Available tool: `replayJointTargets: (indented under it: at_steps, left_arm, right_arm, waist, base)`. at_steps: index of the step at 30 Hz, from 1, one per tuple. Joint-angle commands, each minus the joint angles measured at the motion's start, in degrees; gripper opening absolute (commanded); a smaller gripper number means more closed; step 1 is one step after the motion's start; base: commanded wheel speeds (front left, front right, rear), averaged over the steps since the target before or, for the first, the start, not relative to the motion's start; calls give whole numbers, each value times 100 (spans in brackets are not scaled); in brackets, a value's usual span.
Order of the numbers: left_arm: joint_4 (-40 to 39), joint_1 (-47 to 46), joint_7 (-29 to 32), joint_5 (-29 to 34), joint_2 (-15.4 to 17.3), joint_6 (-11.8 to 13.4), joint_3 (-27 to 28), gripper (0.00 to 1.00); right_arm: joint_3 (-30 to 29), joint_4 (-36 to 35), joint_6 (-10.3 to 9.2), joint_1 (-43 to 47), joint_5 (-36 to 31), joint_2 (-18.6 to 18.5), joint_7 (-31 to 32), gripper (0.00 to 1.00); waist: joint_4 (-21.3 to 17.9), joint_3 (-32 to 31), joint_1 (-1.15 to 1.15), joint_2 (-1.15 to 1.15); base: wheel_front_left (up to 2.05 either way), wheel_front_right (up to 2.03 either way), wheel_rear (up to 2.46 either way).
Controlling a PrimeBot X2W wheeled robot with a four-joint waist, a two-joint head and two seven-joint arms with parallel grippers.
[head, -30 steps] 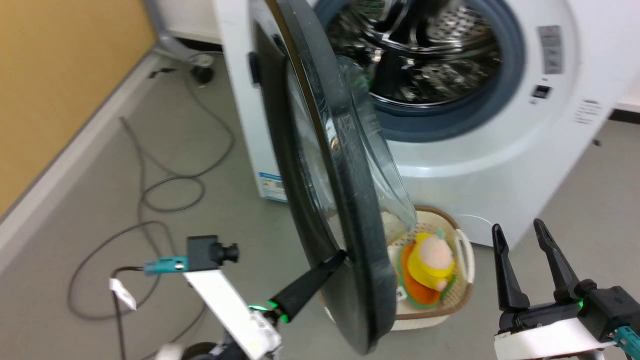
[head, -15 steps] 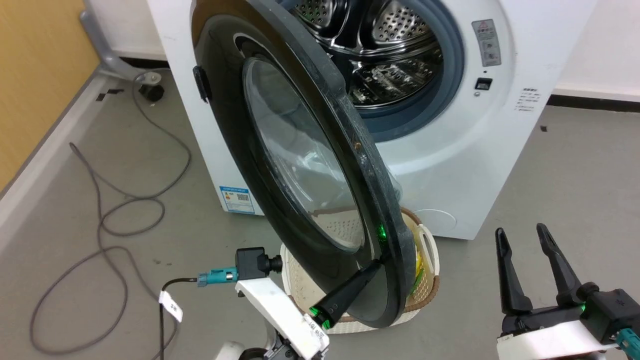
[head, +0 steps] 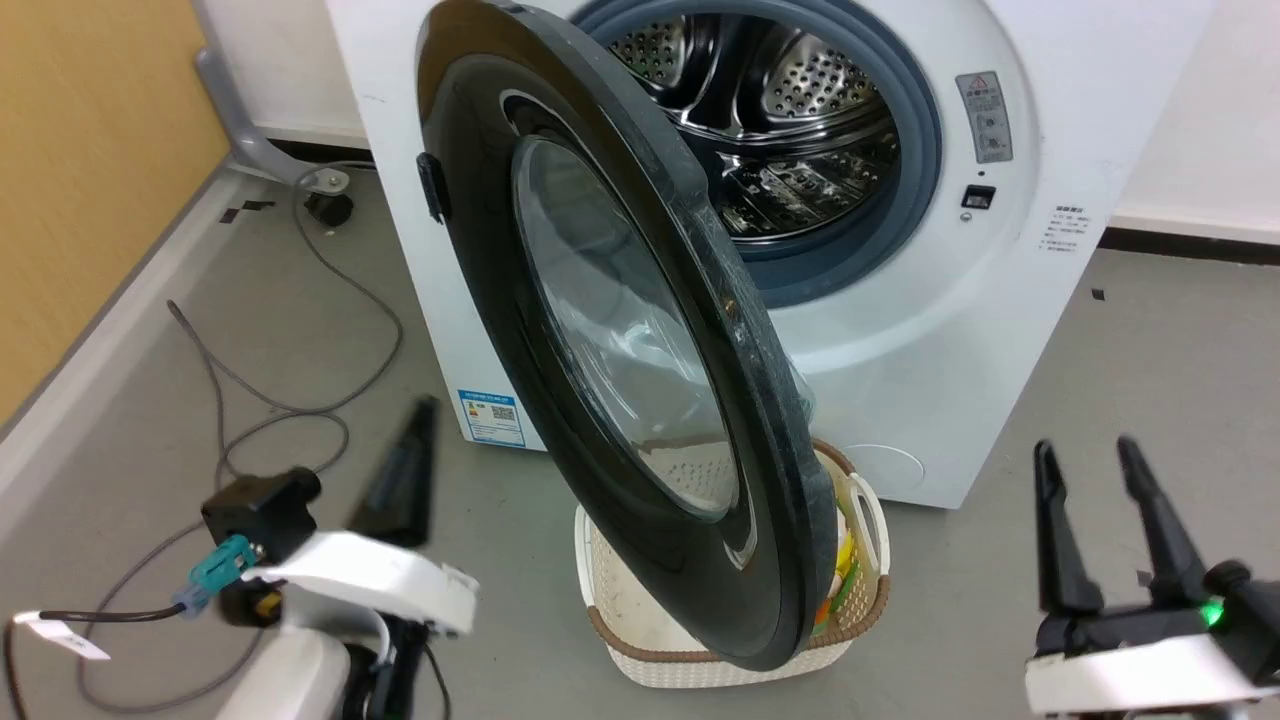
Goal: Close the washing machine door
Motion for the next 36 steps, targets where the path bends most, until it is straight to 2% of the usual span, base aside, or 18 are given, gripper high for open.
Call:
replayJointTargets:
  at_steps: [1,2,3,4,5,6,8,10,11,12,13,14,17,20,28,36]
  left_arm:
    - [-4,-114,-74,465,31,311,76,0]
    - [-44,-114,-95,809,57,563,179,15]
    - [-127,-84,-101,1143,85,753,252,9]
    - [-243,-32,-103,1441,83,948,364,33]
    - [-399,33,-104,1729,66,1132,502,94]
    - [-525,123,-105,2060,98,1290,574,100]
    - [-737,351,-106,2537,88,1546,674,100]
    - [-930,591,-107,2710,-21,1711,892,100]
    - [-1040,700,-107,2793,-72,1782,1022,100]
    - [-1130,820,-107,2880,-113,1831,1132,100]
    - [-1188,938,-107,2982,-125,1837,1197,100]
    - [-1236,1039,-107,3079,-136,1815,1245,100]
    - [-1286,1343,-107,3212,-241,1677,1315,100]
    - [-1276,1544,-108,3219,-383,1434,1366,100]
    - [-1030,1734,-108,3254,-785,808,1609,100]
    - [-818,1774,-108,3488,-1106,441,1799,100]
  right_arm:
    - [-41,-86,5,-117,-16,13,-26,100]
    - [-67,-127,5,-166,-21,13,-26,100]
    - [-90,-174,5,-225,-33,13,-26,100]
    - [-117,-223,5,-285,-53,13,-26,100]
    - [-141,-271,5,-349,-74,13,-26,100]
    - [-166,-321,5,-419,-78,13,-26,100]
    - [-191,-427,5,-560,-37,13,-26,100]
    - [-188,-547,5,-699,-5,13,-26,100]
    - [-190,-612,5,-774,96,13,-26,87]
    - [-206,-678,5,-851,212,13,-26,41]
    - [-202,-749,5,-920,276,13,-26,16]
    - [-176,-828,5,-983,303,13,-26,0]
    - [32,-1079,5,-1152,422,13,-26,0]
    - [455,-1305,5,-1265,646,-34,-26,0]
    - [2097,-1649,5,-1324,1065,-695,-26,0]
    - [3413,-1220,5,-1101,1163,-1348,-26,0]
  waist:
    - [33,-22,0,0]
    - [43,-27,0,0]
    - [51,-33,0,0]
    - [66,-36,0,0]
    - [82,-36,0,0]
    - [98,-36,0,0]
    - [137,-40,0,0]
    - [175,-40,0,0]
    - [192,-38,0,0]
    - [214,-37,0,0]
    - [239,-37,0,0]
    - [266,-36,0,0]
    - [336,-38,0,0]
    - [410,-41,0,0]
    - [504,-66,0,0]
    - [390,-37,0,0]
  base:
    - [0,0,0]
    - [0,0,0]
    - [0,0,0]
    - [0,0,0]
    - [0,0,0]
    - [0,0,0]
    - [0,0,0]
    - [0,0,0]
    - [0,0,0]
    - [0,0,0]
    - [0,0,0]
    - [0,0,0]
    - [0,0,0]
    - [0,0,0]
    - [0,0,0]
    - [0,0,0]
